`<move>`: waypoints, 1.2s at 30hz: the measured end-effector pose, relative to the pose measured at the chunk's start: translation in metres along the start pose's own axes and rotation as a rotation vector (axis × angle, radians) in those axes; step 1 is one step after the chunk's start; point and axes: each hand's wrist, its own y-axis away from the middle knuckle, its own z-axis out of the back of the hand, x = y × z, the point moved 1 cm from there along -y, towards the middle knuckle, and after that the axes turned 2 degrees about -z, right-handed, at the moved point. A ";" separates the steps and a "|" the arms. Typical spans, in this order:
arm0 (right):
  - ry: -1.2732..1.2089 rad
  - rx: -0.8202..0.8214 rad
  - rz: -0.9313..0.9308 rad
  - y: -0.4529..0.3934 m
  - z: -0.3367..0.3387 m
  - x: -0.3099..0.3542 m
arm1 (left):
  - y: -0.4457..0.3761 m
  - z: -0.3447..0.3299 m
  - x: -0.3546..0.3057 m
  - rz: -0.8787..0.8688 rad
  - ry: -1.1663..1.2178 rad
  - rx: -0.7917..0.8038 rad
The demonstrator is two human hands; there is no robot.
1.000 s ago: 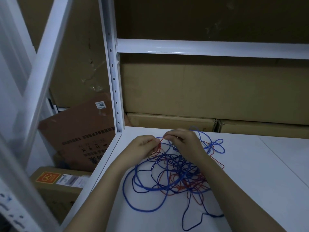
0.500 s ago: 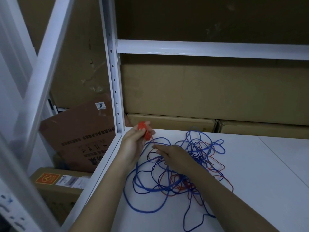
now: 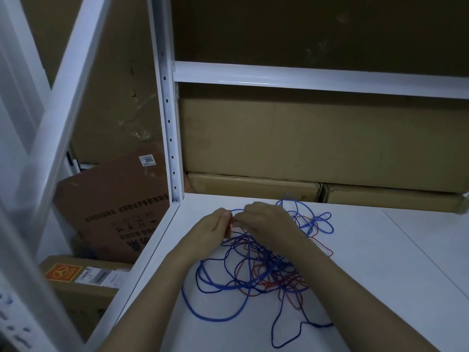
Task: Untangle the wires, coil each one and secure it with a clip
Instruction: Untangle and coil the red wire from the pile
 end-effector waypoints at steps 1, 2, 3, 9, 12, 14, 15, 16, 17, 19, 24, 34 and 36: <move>-0.025 -0.010 -0.013 0.000 0.002 -0.006 | 0.002 -0.001 -0.002 0.010 0.035 0.006; -0.064 -0.025 -0.027 -0.001 0.004 -0.010 | 0.004 -0.001 -0.006 0.034 0.087 0.009; -0.116 -0.048 -0.056 -0.002 0.007 -0.013 | 0.005 0.000 -0.011 0.051 0.145 0.023; -0.469 -0.015 -0.268 0.000 0.012 -0.012 | 0.007 0.016 -0.038 0.026 0.598 0.091; -0.501 0.040 -0.321 -0.001 0.009 -0.006 | 0.009 0.018 -0.036 0.021 0.743 0.036; -0.440 0.109 -0.391 -0.001 0.005 -0.005 | 0.009 0.019 -0.034 0.042 0.879 -0.052; -0.402 0.147 -0.418 0.000 0.004 -0.005 | 0.009 0.020 -0.034 0.054 0.969 -0.096; -0.381 0.169 -0.435 0.002 0.003 -0.004 | 0.009 0.022 -0.034 0.057 1.047 -0.135; -0.386 0.180 -0.450 0.005 0.001 -0.001 | 0.009 0.023 -0.034 0.050 1.099 -0.167; -0.418 0.212 -0.446 0.008 -0.002 0.008 | 0.009 0.023 -0.036 0.023 1.137 -0.214; -0.133 0.363 -0.219 0.006 -0.007 0.033 | 0.000 0.015 -0.030 -0.009 0.805 -0.316; 0.060 -0.247 -0.013 -0.003 0.017 0.019 | 0.009 0.010 -0.018 0.030 0.339 -0.042; -0.229 -0.304 -0.196 -0.003 0.018 0.017 | 0.014 0.011 -0.025 0.050 0.337 -0.006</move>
